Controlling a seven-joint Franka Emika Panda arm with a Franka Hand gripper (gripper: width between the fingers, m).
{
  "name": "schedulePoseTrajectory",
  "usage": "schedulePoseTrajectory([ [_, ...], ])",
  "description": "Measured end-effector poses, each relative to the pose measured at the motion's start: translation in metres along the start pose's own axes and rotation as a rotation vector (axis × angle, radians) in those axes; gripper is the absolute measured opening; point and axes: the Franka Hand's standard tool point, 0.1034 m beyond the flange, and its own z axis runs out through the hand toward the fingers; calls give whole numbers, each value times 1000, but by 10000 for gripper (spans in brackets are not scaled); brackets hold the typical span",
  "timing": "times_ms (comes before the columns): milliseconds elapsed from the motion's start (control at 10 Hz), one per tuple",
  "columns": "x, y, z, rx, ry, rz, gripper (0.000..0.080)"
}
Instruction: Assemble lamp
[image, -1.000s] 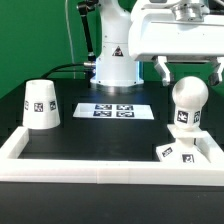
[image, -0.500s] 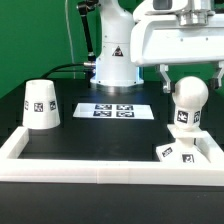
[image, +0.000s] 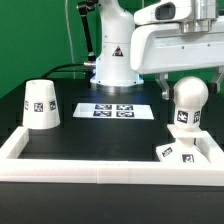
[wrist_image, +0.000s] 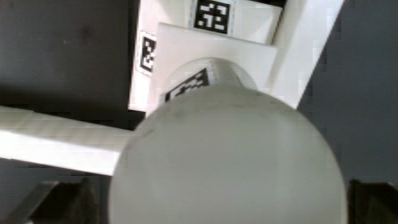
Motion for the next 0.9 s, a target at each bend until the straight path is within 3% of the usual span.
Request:
schedulePoseTrajectory([
  [300, 0, 2, 3, 0, -3, -1, 698],
  [400, -1, 2, 3, 0, -4, -1, 610],
  [500, -1, 2, 3, 2, -4, 15, 575],
  [900, 0, 2, 3, 3, -4, 133, 575],
])
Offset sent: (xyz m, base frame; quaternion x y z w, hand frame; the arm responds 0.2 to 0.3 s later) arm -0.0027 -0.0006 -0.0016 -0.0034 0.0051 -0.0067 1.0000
